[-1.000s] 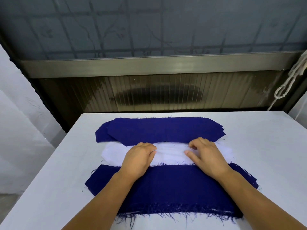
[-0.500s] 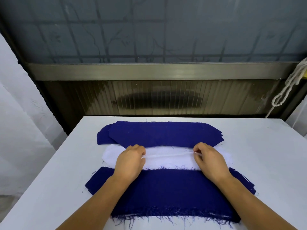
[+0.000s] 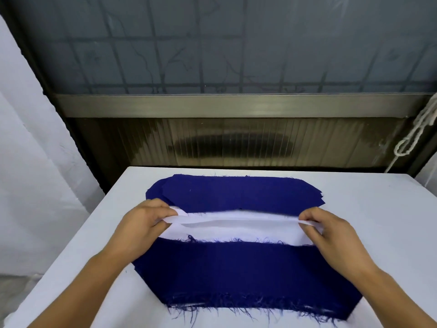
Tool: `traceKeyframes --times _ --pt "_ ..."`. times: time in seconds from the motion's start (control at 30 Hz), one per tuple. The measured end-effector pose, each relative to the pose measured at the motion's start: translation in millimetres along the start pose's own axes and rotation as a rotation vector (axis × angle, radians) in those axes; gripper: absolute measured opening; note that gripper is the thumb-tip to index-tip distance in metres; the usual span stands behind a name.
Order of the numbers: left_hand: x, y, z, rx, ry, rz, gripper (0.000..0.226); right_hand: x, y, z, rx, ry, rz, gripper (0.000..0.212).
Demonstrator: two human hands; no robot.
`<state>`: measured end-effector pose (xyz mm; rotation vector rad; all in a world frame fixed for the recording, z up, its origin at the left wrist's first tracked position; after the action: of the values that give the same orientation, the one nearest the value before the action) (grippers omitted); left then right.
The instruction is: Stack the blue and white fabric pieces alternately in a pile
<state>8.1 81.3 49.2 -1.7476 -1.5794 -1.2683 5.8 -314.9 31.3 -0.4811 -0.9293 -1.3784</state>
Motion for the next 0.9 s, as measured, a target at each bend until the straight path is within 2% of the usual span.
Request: traceKeyframes --times 0.07,0.17,0.27,0.33,0.4,0.53,0.63,0.73,0.8,0.9 --pt "11.5 -5.3 -3.7 0.007 -0.126 0.119 0.027 12.8 -12.4 -0.7 -0.022 0.105 0.113 0.009" --pt "16.2 -9.9 -5.3 0.053 -0.182 0.403 0.019 21.8 -20.2 -4.8 -0.086 0.223 0.333 0.012" --pt "8.5 -9.7 -4.4 0.064 -0.186 0.607 0.005 20.4 -18.3 -12.5 -0.125 0.161 0.444 0.02" --pt "5.9 -6.2 -0.1 0.092 -0.167 0.581 0.006 19.6 -12.0 -14.5 -0.144 0.097 0.425 0.019" --pt "6.7 -1.3 3.6 0.111 -0.149 0.458 0.012 21.8 -4.4 -11.1 -0.143 0.096 0.356 0.018" --pt "16.2 4.0 -3.1 0.092 -0.188 0.083 0.018 33.6 7.1 6.6 -0.028 0.033 0.043 0.022" --pt "19.8 -4.3 -8.9 0.012 -0.185 -0.077 0.027 35.2 -4.5 11.7 0.096 -0.097 -0.17 0.021" --pt "6.9 -27.8 -3.0 -0.043 -0.186 -0.065 0.034 18.6 -33.9 -1.7 0.288 -0.219 -0.238 0.02" --pt "-10.0 -45.1 2.8 -0.085 -0.162 0.009 0.039 -0.8 -55.5 -13.2 0.371 -0.244 -0.198 0.043" --pt "-33.2 -63.1 10.2 -0.13 -0.117 0.095 0.048 -22.3 -77.0 -23.8 0.39 -0.232 -0.163 0.053"
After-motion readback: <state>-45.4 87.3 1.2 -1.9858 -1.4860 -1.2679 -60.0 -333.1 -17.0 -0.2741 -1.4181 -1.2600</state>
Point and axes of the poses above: each hand's wrist, its own y-axis towards the middle knuckle, its own x-axis out of the back of the hand, z = x × y, the point moved 2 cm from there along y, towards the middle knuckle, and after that the axes turned 7 degrees about z, right-handed, at the moved point
